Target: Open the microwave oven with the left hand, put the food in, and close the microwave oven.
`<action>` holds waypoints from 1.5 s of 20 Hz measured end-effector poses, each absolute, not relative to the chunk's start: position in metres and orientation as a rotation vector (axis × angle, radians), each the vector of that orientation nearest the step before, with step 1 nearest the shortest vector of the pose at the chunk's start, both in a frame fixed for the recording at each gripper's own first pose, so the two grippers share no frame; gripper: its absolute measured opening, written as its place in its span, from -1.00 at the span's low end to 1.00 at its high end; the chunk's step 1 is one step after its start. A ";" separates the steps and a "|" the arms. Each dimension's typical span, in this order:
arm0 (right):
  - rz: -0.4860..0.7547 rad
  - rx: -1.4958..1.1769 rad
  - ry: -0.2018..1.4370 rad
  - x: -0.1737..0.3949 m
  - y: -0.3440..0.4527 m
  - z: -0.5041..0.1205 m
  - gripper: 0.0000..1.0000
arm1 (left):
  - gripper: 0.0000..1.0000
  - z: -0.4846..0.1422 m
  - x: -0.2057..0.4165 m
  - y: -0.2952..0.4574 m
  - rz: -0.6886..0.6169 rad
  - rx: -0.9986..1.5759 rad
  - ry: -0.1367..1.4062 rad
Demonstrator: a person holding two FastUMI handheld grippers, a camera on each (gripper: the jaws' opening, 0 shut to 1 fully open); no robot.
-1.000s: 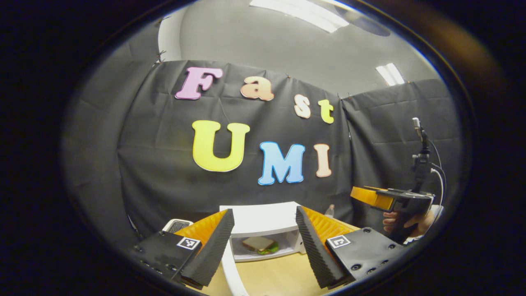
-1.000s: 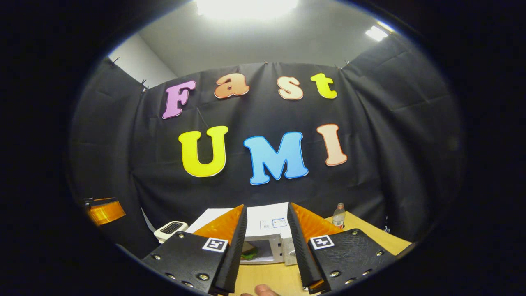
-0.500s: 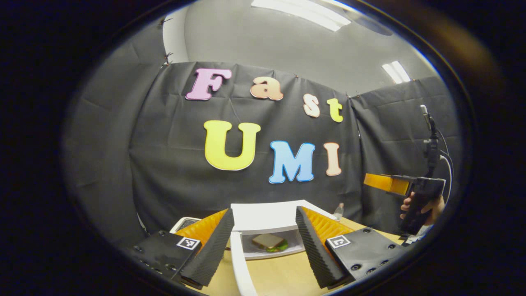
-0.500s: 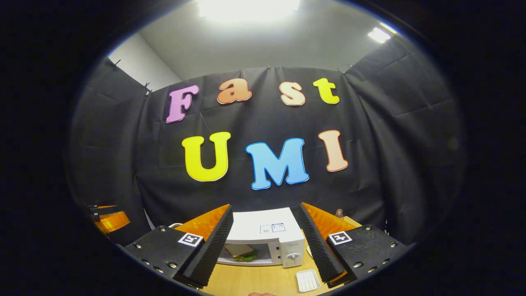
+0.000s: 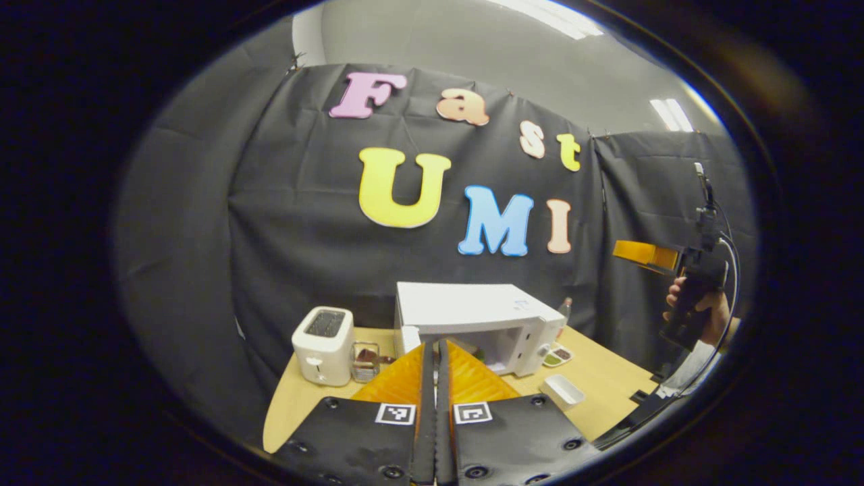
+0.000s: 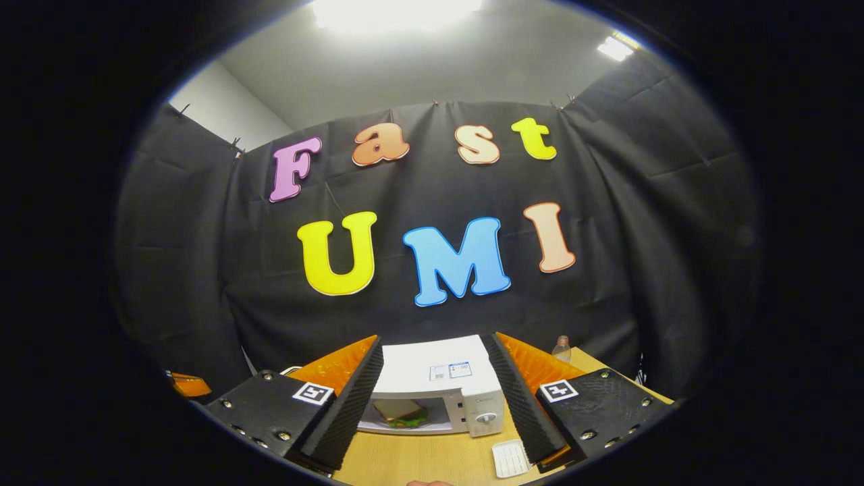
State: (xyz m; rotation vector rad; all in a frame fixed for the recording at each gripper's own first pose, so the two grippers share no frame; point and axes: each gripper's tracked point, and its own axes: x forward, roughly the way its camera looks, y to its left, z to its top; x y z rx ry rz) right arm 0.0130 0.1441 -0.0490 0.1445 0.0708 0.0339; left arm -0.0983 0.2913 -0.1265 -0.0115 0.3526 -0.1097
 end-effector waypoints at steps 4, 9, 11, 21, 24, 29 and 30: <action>0.041 0.133 0.070 0.017 0.140 -0.049 0.90 | -0.84 -0.159 -0.126 0.315 -0.064 -0.036 0.435; 0.053 0.128 0.092 0.024 0.136 -0.055 0.90 | -0.87 -0.191 -0.149 0.320 -0.040 -0.046 0.498; 0.044 0.110 0.097 0.028 0.131 -0.057 0.91 | -0.87 -0.210 -0.157 0.323 -0.027 -0.055 0.538; 0.065 0.111 0.110 0.049 0.121 -0.061 0.91 | -0.87 -0.245 -0.170 0.296 -0.020 -0.182 0.614; 0.063 0.118 0.104 0.054 0.112 -0.059 0.91 | -0.82 -0.246 -0.166 0.282 -0.032 -0.188 0.615; 0.056 0.117 0.087 0.057 0.093 -0.056 0.90 | -0.82 -0.252 -0.157 0.255 -0.058 -0.167 0.623; 0.055 0.119 0.085 0.056 0.089 -0.055 0.90 | -0.82 -0.254 -0.154 0.247 -0.069 -0.165 0.626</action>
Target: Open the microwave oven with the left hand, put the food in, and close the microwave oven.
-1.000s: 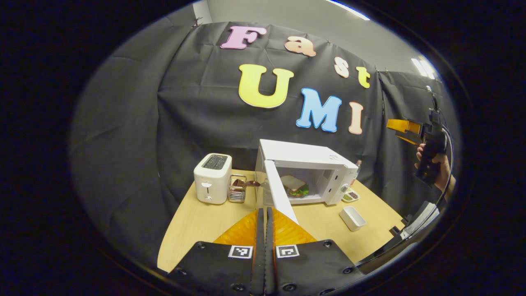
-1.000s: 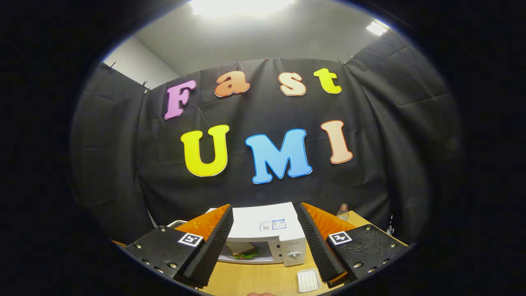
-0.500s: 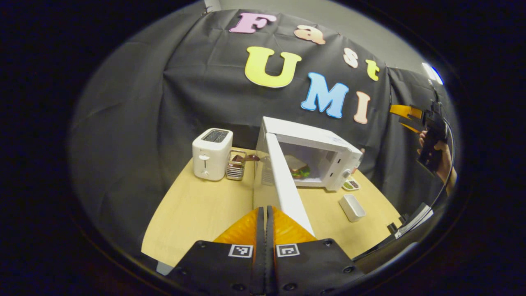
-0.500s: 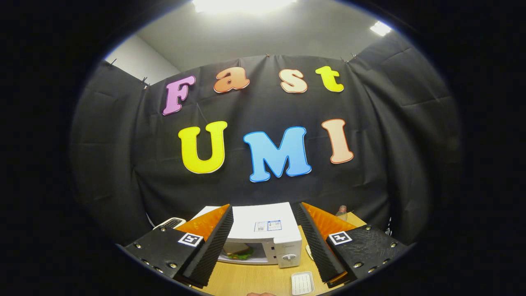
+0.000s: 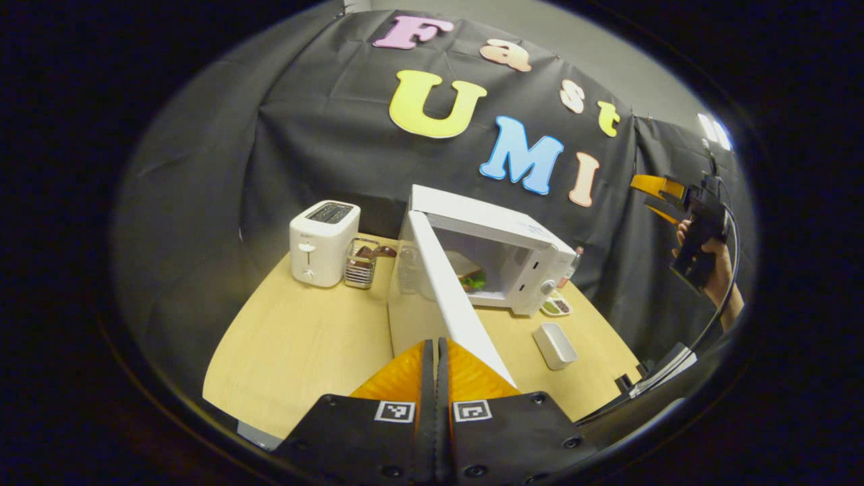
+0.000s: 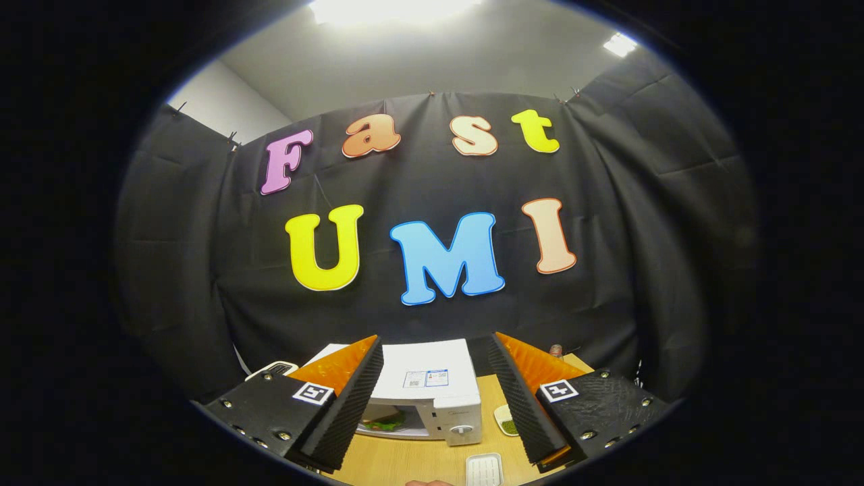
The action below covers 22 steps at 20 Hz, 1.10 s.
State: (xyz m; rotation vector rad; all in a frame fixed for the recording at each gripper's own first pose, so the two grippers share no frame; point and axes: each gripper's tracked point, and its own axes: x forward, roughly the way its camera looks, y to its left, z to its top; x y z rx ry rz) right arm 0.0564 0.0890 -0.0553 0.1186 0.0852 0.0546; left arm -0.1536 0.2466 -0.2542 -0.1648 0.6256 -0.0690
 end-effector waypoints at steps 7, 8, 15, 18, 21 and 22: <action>0.036 0.118 0.065 0.052 0.065 -0.052 0.90 | -0.86 -0.273 -0.129 0.181 -0.217 -0.134 0.662; 0.034 0.114 0.060 0.050 0.062 -0.051 0.90 | -0.86 -0.276 -0.122 0.173 -0.232 -0.136 0.666; 0.012 0.079 0.030 0.042 0.042 -0.042 0.90 | -0.86 -0.293 -0.079 0.113 -0.347 -0.119 0.673; -0.008 0.081 0.031 0.037 0.030 -0.041 0.91 | -0.82 -0.300 -0.056 0.097 -0.358 -0.123 0.666; -0.035 0.094 0.035 0.031 0.016 -0.041 0.90 | -0.87 -0.305 -0.035 0.079 -0.378 -0.143 0.669; -0.043 0.095 0.037 0.029 0.012 -0.042 0.90 | -0.87 -0.306 -0.028 0.074 -0.385 -0.142 0.666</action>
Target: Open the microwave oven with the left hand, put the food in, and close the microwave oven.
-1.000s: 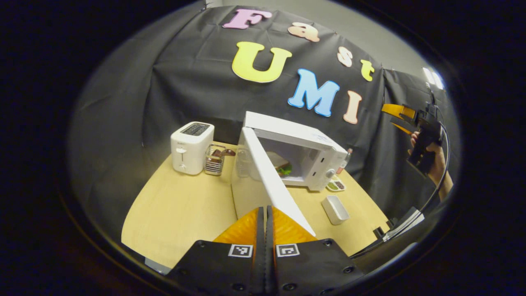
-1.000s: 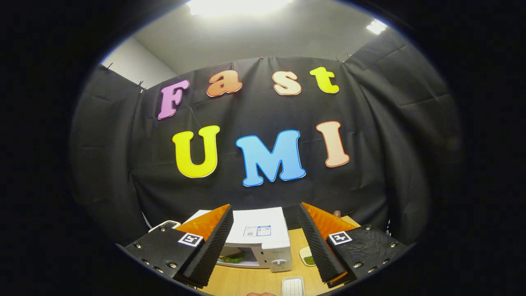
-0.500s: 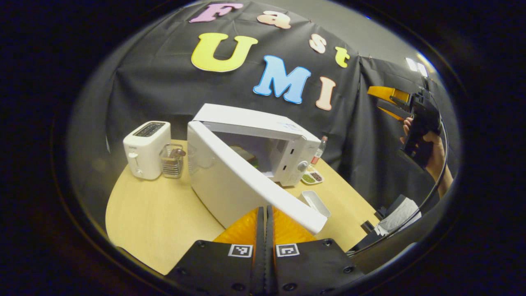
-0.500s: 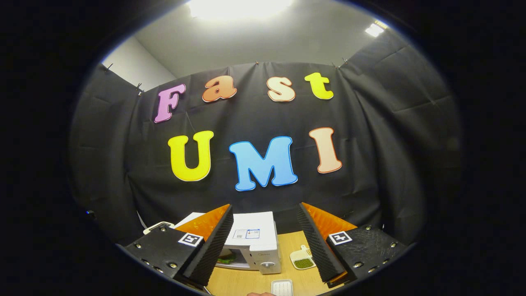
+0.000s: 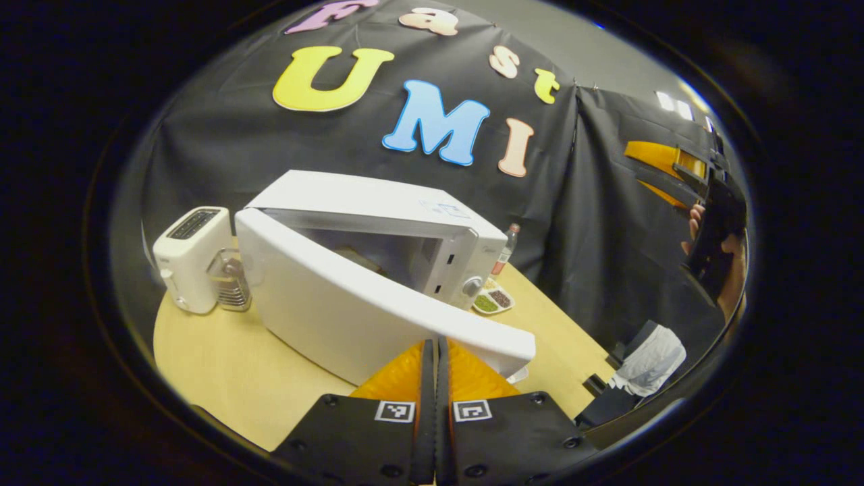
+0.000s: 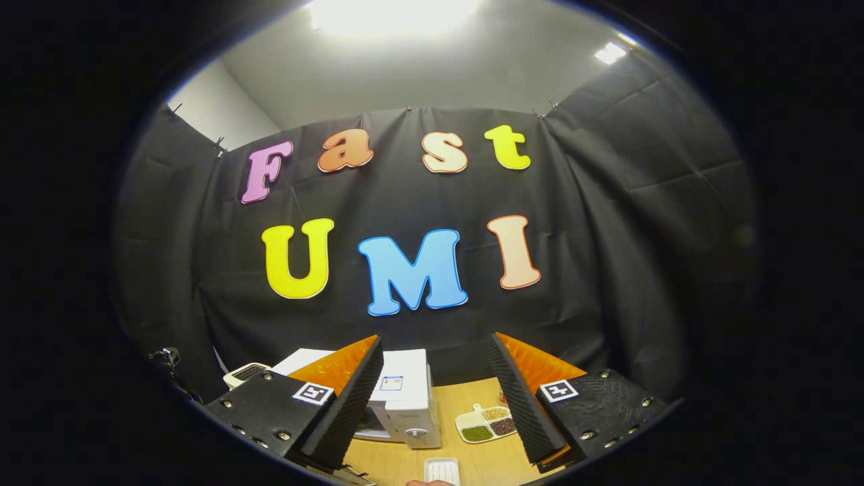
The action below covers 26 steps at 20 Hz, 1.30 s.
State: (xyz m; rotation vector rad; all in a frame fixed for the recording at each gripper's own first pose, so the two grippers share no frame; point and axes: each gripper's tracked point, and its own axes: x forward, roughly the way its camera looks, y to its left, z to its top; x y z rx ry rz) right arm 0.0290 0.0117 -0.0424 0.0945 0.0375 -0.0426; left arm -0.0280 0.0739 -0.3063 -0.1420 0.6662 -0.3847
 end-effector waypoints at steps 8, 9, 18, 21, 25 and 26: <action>-0.086 0.081 0.033 0.020 -0.022 -0.038 0.91 | -0.84 -0.320 0.019 0.041 -0.421 -0.096 0.657; -0.088 0.078 0.032 0.021 -0.026 -0.039 0.91 | -0.87 -0.322 0.026 0.040 -0.411 -0.093 0.655; -0.054 0.098 0.060 0.041 -0.038 -0.050 0.90 | -0.87 -0.322 0.076 0.015 -0.348 -0.118 0.627; -0.046 0.105 0.056 0.046 -0.036 -0.049 0.91 | -0.87 -0.324 0.090 0.012 -0.339 -0.110 0.621; -0.049 0.101 0.054 0.049 -0.033 -0.050 0.91 | -0.87 -0.322 0.111 0.007 -0.314 -0.112 0.596; -0.051 0.097 0.054 0.048 -0.033 -0.050 0.90 | -0.86 -0.323 0.115 0.005 -0.314 -0.113 0.595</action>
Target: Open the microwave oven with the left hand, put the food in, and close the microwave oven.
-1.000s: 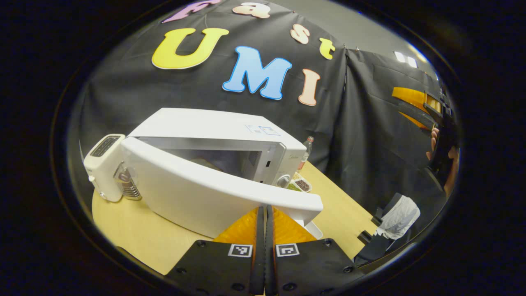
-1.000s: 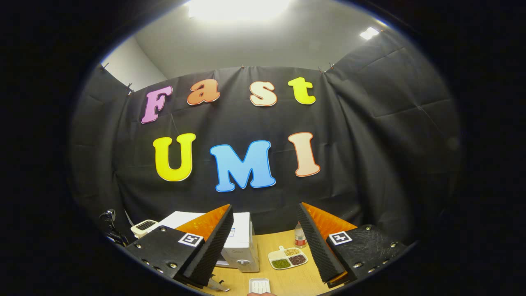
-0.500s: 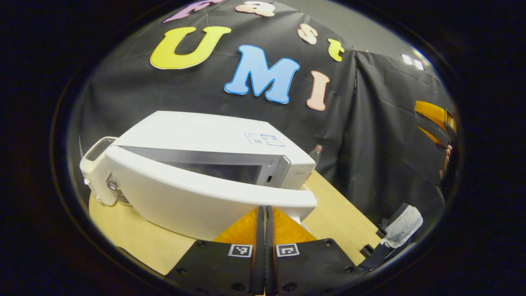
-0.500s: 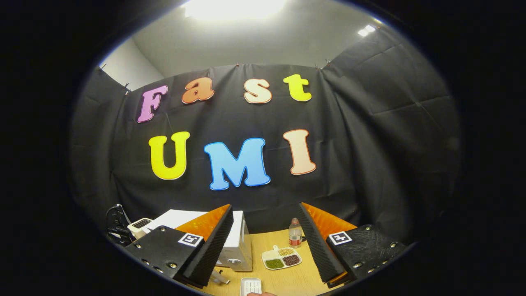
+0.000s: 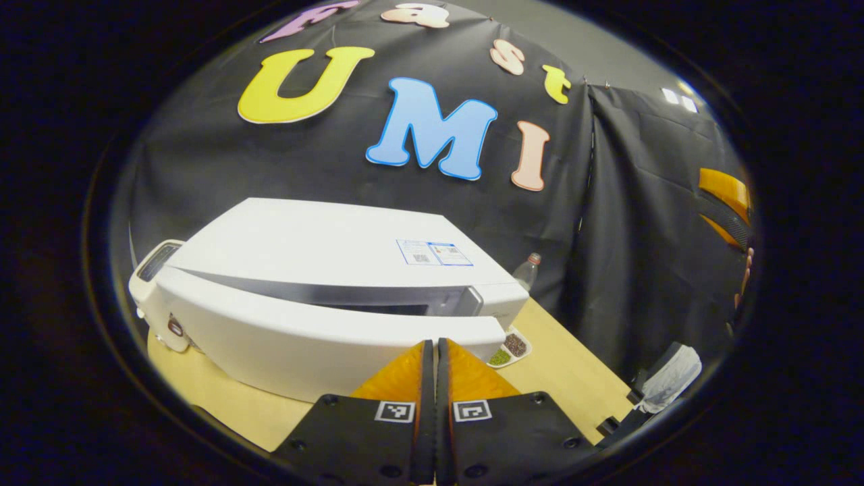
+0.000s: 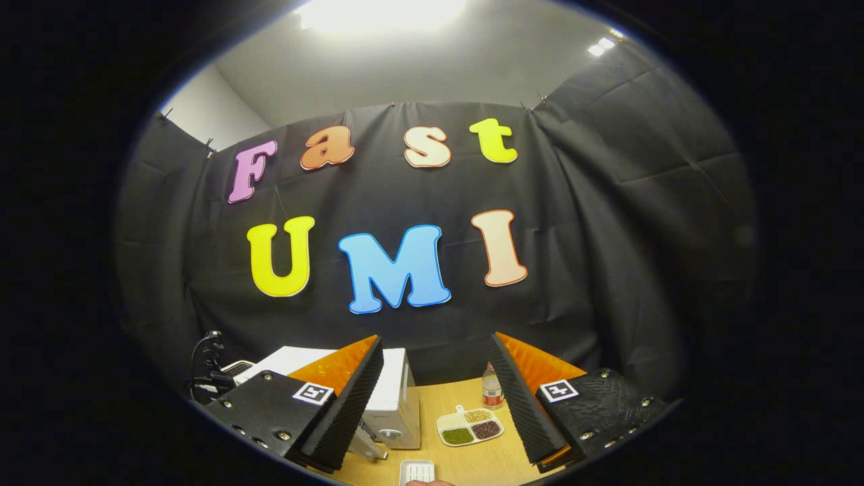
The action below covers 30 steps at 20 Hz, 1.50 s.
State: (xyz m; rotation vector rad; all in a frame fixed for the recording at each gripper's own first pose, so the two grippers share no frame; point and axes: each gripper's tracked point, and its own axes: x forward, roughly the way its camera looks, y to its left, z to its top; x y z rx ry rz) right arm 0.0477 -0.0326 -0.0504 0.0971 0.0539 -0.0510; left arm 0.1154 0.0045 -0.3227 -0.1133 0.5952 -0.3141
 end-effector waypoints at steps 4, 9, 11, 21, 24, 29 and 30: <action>-0.065 0.098 0.062 0.046 -0.032 -0.055 0.90 | -0.87 -0.326 0.132 0.008 -0.295 -0.092 0.577; -0.101 0.116 0.056 0.042 -0.039 -0.056 0.90 | -0.85 -0.326 0.140 0.005 -0.303 -0.053 0.550; -0.107 0.121 0.056 0.041 -0.039 -0.055 0.90 | -0.87 -0.323 0.144 -0.001 -0.318 -0.053 0.543; -0.108 0.119 0.064 0.039 -0.036 -0.059 0.90 | -0.86 -0.323 0.143 -0.001 -0.328 -0.026 0.542; -0.098 0.114 0.066 0.039 -0.033 -0.060 0.90 | -0.87 -0.327 0.152 0.006 -0.291 -0.005 0.552; -0.094 0.105 0.062 0.039 -0.032 -0.058 0.90 | -0.86 -0.327 0.152 0.003 -0.301 -0.016 0.545; -0.092 0.108 0.063 0.040 -0.031 -0.059 0.90 | -0.86 -0.327 0.153 0.003 -0.298 -0.024 0.544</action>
